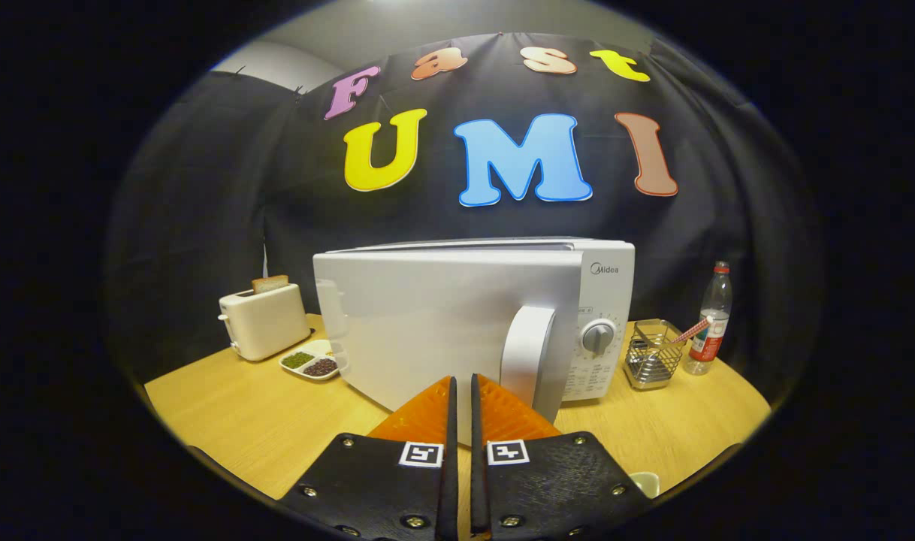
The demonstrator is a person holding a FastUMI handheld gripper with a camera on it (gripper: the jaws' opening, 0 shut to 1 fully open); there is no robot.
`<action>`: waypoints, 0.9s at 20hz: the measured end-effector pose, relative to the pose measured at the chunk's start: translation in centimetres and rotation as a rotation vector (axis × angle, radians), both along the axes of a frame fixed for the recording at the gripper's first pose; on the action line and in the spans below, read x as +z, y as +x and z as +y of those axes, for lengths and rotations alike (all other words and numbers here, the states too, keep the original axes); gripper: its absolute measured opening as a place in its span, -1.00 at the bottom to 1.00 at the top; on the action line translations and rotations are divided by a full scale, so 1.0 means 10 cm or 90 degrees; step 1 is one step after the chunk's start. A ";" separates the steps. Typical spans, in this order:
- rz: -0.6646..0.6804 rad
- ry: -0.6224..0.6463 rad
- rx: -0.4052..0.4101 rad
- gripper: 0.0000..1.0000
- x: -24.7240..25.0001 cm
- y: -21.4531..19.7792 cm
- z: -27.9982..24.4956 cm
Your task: Open the microwave, put the food inside, and close the microwave door.
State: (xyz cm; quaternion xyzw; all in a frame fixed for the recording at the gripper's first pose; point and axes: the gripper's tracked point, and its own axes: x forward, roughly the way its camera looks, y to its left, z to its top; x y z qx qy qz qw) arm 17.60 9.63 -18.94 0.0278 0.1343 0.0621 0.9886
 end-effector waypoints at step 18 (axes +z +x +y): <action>0.008 0.030 -0.135 -0.85 -0.15 1.04 -0.23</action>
